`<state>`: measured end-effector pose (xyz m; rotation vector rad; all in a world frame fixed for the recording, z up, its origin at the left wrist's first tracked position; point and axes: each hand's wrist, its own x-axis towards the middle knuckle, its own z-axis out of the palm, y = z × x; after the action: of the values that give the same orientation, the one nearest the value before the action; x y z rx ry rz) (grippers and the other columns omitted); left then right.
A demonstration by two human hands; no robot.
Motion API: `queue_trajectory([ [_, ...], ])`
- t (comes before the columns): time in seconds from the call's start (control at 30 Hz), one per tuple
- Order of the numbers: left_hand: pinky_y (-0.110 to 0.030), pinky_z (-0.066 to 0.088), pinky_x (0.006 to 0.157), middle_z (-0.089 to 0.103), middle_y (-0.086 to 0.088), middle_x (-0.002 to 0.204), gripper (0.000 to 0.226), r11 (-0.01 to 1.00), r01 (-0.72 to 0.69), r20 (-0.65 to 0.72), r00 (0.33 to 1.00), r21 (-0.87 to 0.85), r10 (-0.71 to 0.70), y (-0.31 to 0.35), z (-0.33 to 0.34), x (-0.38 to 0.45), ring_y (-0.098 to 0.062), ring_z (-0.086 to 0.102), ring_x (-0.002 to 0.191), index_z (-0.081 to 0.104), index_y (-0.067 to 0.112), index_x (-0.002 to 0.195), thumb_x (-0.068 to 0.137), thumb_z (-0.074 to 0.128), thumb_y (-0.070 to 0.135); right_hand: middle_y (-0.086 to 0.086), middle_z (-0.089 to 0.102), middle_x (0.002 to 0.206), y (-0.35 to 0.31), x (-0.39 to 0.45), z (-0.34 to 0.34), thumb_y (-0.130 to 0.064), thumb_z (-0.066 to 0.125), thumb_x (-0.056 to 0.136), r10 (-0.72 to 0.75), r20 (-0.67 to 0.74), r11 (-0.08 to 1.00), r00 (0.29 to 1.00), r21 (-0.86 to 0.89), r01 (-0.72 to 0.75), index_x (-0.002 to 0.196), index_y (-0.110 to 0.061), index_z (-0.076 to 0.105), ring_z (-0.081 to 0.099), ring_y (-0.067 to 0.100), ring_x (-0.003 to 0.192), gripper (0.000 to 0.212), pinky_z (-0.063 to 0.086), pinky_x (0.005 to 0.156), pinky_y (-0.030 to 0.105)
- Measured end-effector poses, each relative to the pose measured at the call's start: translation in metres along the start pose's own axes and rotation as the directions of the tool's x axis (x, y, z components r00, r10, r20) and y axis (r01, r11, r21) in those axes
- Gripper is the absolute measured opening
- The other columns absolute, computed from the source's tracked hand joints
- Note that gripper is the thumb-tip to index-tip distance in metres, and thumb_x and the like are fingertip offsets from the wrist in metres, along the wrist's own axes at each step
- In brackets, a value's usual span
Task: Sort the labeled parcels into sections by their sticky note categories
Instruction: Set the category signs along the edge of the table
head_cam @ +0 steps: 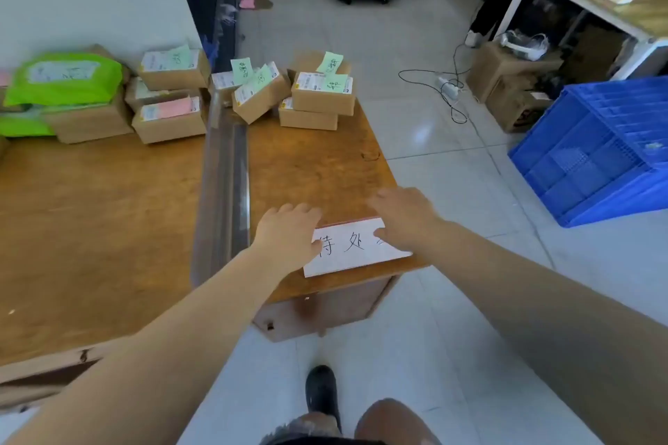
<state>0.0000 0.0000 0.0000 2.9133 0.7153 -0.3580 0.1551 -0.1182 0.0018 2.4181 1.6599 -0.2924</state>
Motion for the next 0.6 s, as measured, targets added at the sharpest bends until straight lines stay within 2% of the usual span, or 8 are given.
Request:
queue_trajectory([
  [0.13, -0.035, 0.034, 0.096, 0.050, -0.001, 0.130, 0.038, 1.000, 0.003, 0.063, 0.998, -0.002, -0.003, 0.003, 0.011, 0.020, -0.024, 0.045, 0.122, 0.044, 0.019, 0.128, 0.093, 0.047, 0.034, 0.002, 0.050, 0.125, 0.004, 0.014, 0.014, -0.027, 0.057, 0.092, 0.007, 0.096, 1.000, 0.995, 0.026, -0.009, 0.131, -0.016, 0.045, 0.050, 0.024, 0.115, 0.042, 0.039, 0.083, 0.032],
  [0.2, -0.034, 0.034, 0.095, 0.051, -0.001, 0.127, 0.035, 1.000, 0.007, 0.097, 0.995, -0.021, -0.004, 0.006, 0.017, 0.026, -0.024, 0.046, 0.122, 0.047, 0.019, 0.124, 0.092, 0.049, 0.032, 0.002, 0.050, 0.127, 0.004, 0.019, 0.020, -0.029, 0.055, 0.092, -0.001, 0.145, 0.999, 0.990, 0.048, -0.006, 0.130, -0.017, 0.045, 0.050, 0.024, 0.116, 0.041, 0.044, 0.084, 0.034],
  [0.27, -0.035, 0.036, 0.095, 0.051, -0.002, 0.128, 0.037, 0.999, 0.016, 0.115, 0.993, -0.037, -0.012, 0.006, 0.020, 0.031, -0.025, 0.046, 0.122, 0.047, 0.019, 0.126, 0.092, 0.051, 0.032, 0.002, 0.052, 0.127, 0.005, 0.023, 0.022, -0.034, 0.053, 0.092, -0.013, 0.134, 0.998, 0.991, 0.059, 0.005, 0.130, -0.019, 0.046, 0.052, 0.025, 0.115, 0.040, 0.049, 0.087, 0.038],
  [0.4, -0.037, 0.042, 0.090, 0.052, -0.002, 0.128, 0.038, 0.993, 0.044, 0.152, 0.988, -0.113, -0.026, 0.006, 0.018, 0.034, -0.025, 0.048, 0.119, 0.047, 0.018, 0.129, 0.094, 0.051, 0.032, 0.000, 0.058, 0.120, 0.011, 0.030, 0.019, -0.036, 0.053, 0.092, -0.053, 0.190, 0.998, 0.980, 0.055, 0.043, 0.126, -0.021, 0.050, 0.057, 0.025, 0.107, 0.037, 0.053, 0.081, 0.041],
  [0.47, -0.037, 0.043, 0.088, 0.054, -0.004, 0.124, 0.034, 0.992, 0.059, 0.161, 0.986, -0.111, -0.040, 0.007, 0.013, 0.033, -0.025, 0.049, 0.118, 0.049, 0.017, 0.125, 0.095, 0.050, 0.033, 0.000, 0.060, 0.116, 0.013, 0.031, 0.016, -0.037, 0.055, 0.091, -0.068, 0.199, 0.997, 0.978, 0.046, 0.060, 0.122, -0.021, 0.052, 0.058, 0.025, 0.105, 0.035, 0.052, 0.078, 0.038],
  [0.6, -0.040, 0.045, 0.090, 0.054, -0.003, 0.125, 0.035, 0.988, 0.096, 0.156, 0.985, -0.118, -0.077, 0.008, -0.004, 0.029, -0.026, 0.050, 0.117, 0.049, 0.017, 0.126, 0.095, 0.050, 0.033, 0.001, 0.062, 0.109, 0.020, 0.034, 0.002, -0.038, 0.058, 0.089, -0.114, 0.169, 0.992, 0.979, 0.074, 0.103, 0.116, -0.019, 0.055, 0.057, 0.025, 0.100, 0.033, 0.041, 0.067, 0.031],
])
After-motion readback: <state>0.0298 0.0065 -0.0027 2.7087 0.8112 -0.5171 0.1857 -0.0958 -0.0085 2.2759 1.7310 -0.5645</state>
